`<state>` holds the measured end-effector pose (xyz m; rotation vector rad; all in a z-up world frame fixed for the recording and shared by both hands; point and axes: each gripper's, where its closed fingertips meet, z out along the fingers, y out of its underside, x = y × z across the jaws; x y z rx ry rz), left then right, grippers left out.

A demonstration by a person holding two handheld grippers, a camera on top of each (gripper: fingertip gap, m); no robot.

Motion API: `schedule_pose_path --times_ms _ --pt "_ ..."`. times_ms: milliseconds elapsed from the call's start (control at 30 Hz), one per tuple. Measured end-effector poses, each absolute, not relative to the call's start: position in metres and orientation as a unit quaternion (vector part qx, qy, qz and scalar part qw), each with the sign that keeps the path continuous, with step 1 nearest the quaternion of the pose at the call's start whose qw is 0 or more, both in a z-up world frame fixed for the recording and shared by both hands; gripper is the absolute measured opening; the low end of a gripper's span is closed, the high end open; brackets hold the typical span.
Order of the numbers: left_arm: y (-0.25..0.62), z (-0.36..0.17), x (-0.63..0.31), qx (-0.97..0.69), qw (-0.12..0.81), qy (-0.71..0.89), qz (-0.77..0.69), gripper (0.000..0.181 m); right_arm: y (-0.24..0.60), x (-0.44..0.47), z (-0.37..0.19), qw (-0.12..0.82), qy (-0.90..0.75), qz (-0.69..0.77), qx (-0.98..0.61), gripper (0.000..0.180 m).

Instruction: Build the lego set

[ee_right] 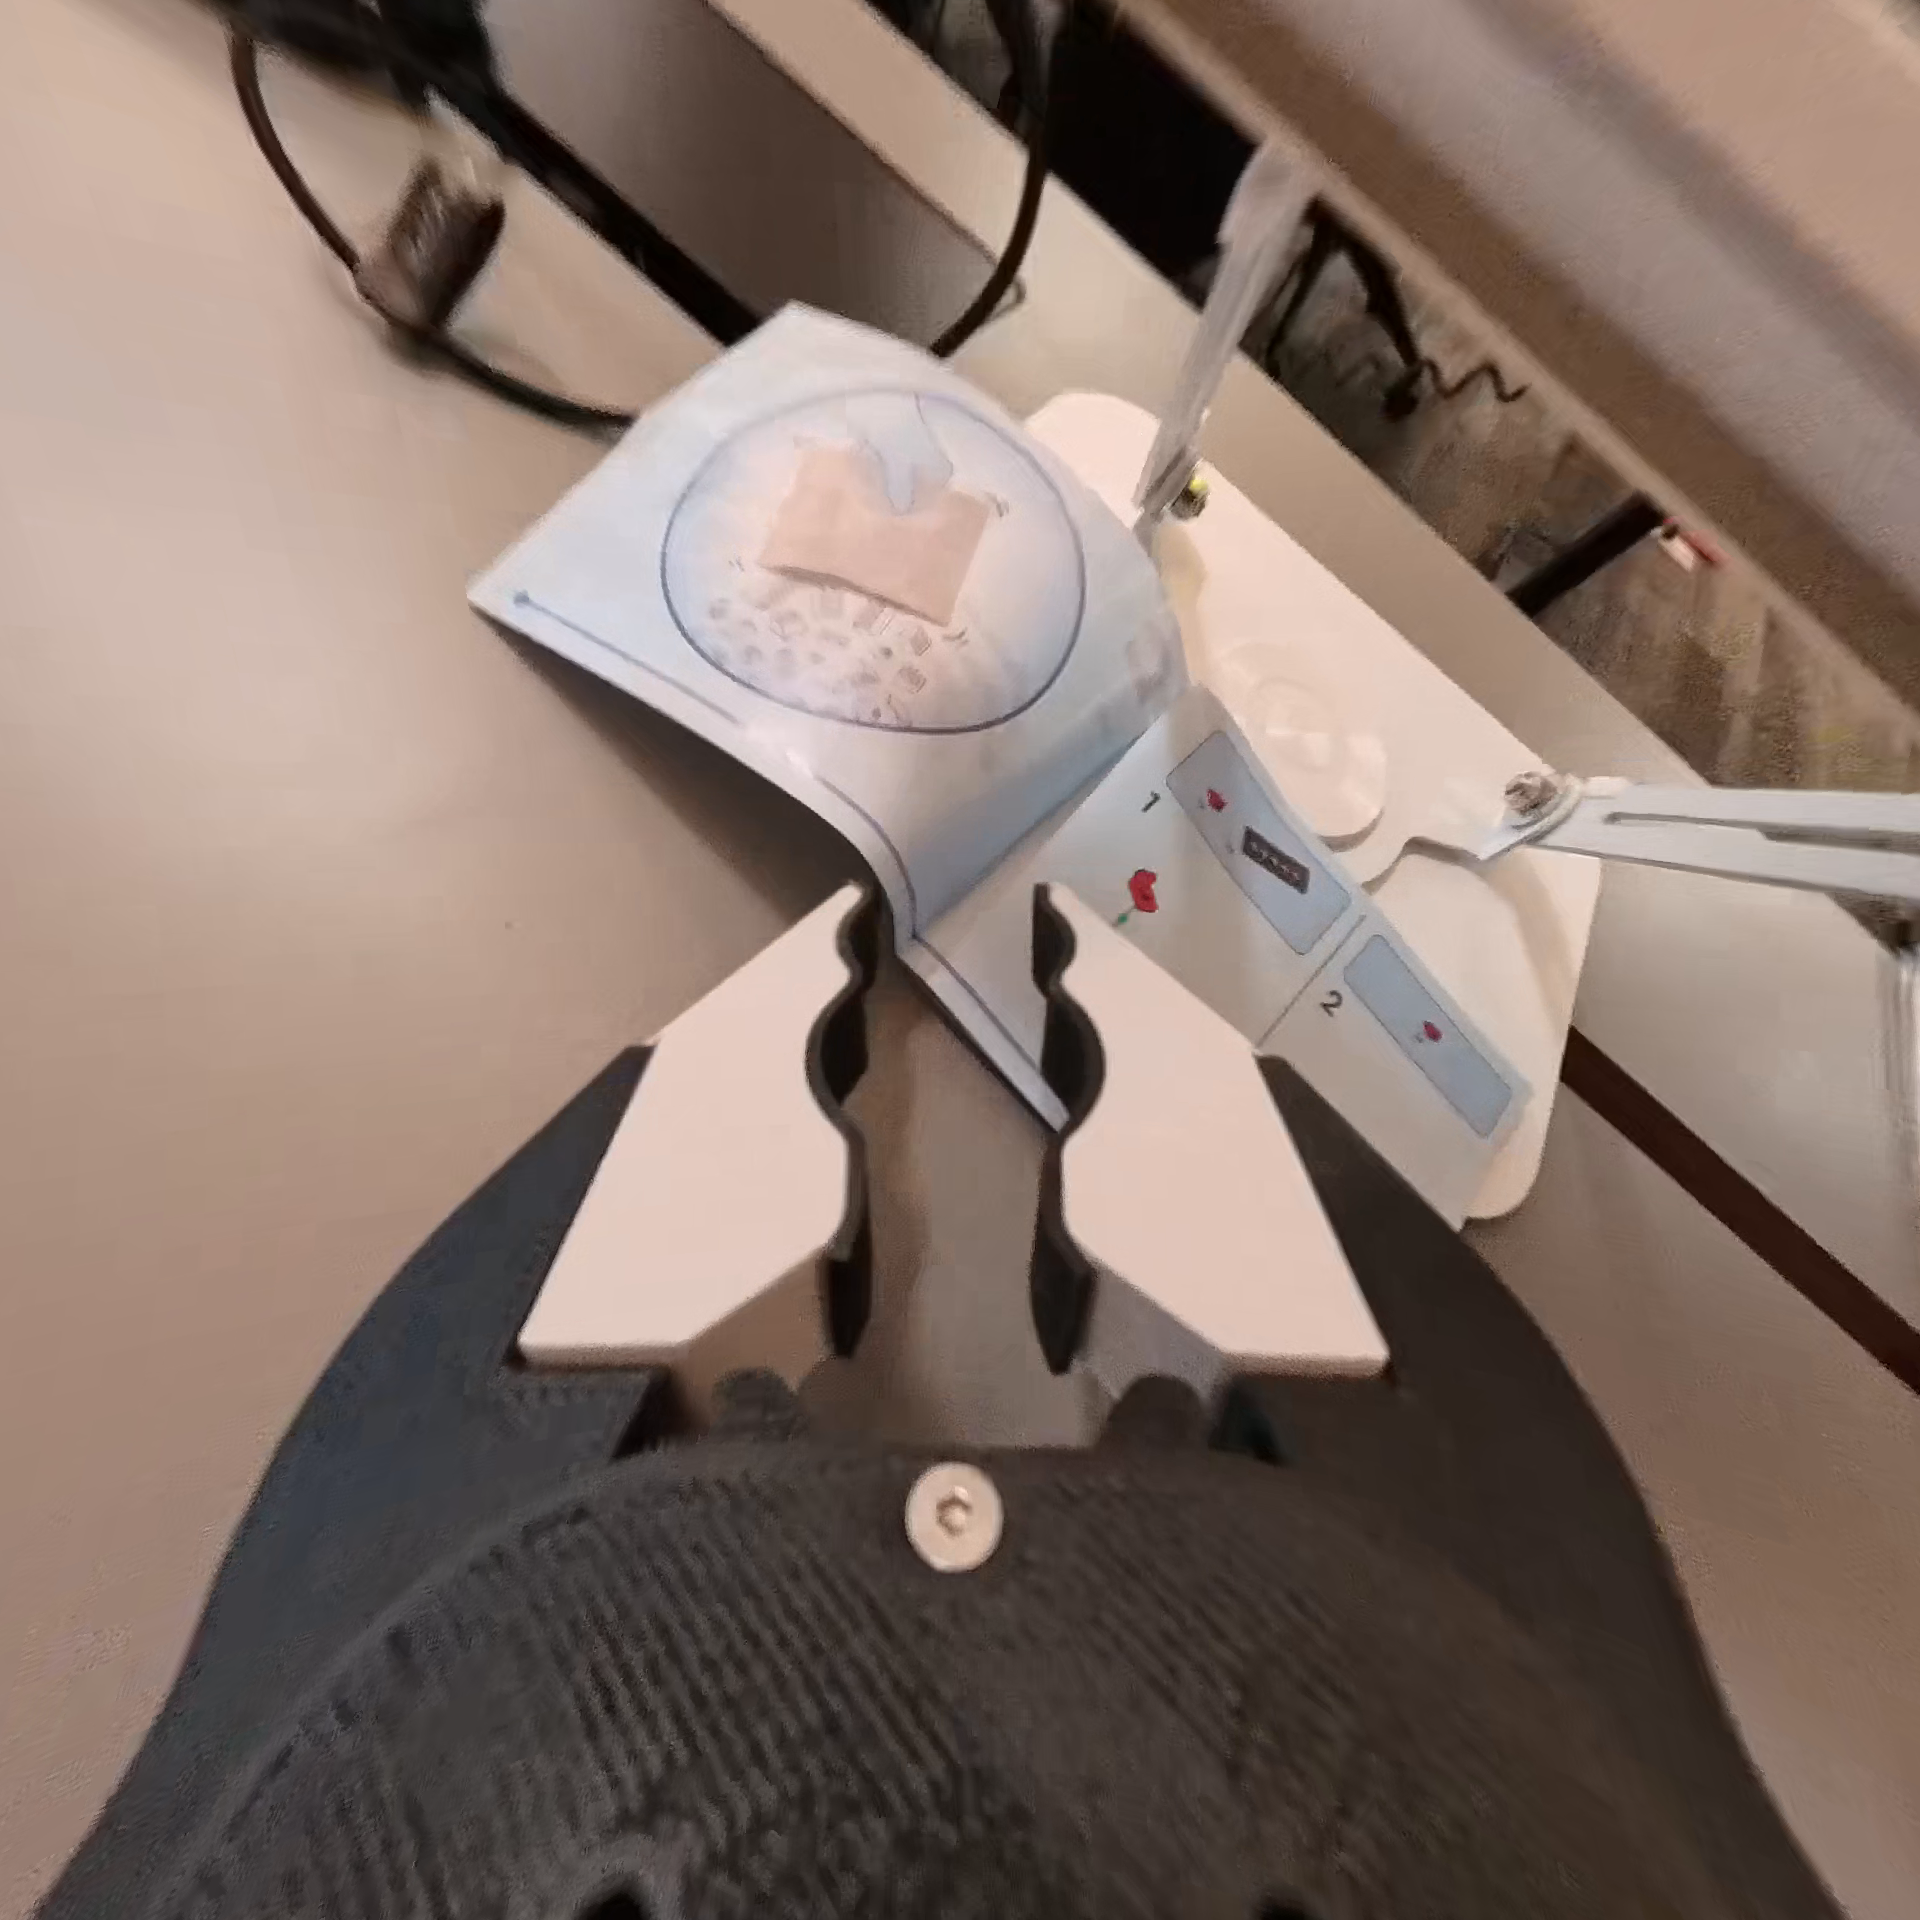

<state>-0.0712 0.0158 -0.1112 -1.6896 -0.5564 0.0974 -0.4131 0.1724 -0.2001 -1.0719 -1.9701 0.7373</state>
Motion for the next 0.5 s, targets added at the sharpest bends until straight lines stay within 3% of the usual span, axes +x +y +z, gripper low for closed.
schedule_pose_path --times_ms 200,333,500 --pt "0.015 -0.109 -0.072 -0.732 0.635 -0.246 0.036 0.042 0.171 -0.403 -0.203 0.382 -0.786 0.267 -0.406 0.0" --pt "0.016 -0.11 -0.07 -0.734 0.633 -0.244 0.033 0.042 0.16 -0.384 -0.201 0.388 -0.793 0.273 -0.381 0.002" --pt "0.018 -0.113 -0.071 -0.74 0.626 -0.242 0.035 0.042 0.136 -0.377 -0.202 0.384 -0.814 0.275 -0.338 0.022"
